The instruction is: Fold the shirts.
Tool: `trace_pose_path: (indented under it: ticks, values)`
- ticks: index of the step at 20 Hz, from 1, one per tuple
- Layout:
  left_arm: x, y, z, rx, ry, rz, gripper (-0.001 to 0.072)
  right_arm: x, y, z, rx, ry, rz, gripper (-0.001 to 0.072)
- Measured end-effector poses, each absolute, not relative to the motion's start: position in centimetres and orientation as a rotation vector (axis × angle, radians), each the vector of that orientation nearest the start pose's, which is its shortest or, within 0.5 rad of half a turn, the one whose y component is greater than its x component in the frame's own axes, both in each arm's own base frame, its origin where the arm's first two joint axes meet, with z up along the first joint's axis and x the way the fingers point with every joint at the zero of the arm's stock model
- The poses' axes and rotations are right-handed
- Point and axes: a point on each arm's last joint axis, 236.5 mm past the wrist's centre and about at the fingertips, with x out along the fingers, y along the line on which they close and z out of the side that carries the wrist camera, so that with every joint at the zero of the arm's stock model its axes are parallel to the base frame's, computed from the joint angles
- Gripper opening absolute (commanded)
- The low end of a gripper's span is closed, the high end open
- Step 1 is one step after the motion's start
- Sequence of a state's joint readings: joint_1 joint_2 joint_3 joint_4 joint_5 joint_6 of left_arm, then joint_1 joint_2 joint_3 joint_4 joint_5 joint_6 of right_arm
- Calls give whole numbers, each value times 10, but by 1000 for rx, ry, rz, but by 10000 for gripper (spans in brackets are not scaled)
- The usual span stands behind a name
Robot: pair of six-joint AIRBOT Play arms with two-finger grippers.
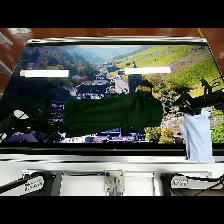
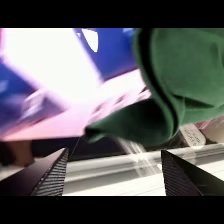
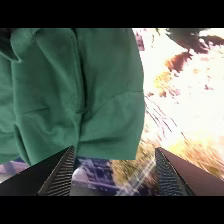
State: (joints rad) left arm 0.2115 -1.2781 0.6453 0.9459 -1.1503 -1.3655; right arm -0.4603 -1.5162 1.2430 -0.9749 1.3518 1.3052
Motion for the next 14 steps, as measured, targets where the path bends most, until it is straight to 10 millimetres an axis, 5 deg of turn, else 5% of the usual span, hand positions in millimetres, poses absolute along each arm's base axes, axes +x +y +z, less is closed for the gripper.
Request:
trace_pose_path:
  ticks: [5,9,10,14]
  values:
    - [264,-95,-111,-713,1550,-225,651,386,-44,-25,721,1360,182,628]
    - [274,-96,-123,-719,1518,-176,117,385,-42,-27,734,1365,184,628]
    - [277,-95,-125,-721,1510,-162,49,383,-41,-29,740,1372,183,628]
    - [282,-95,-124,-733,1493,-144,32,368,-33,-50,784,1422,171,628]
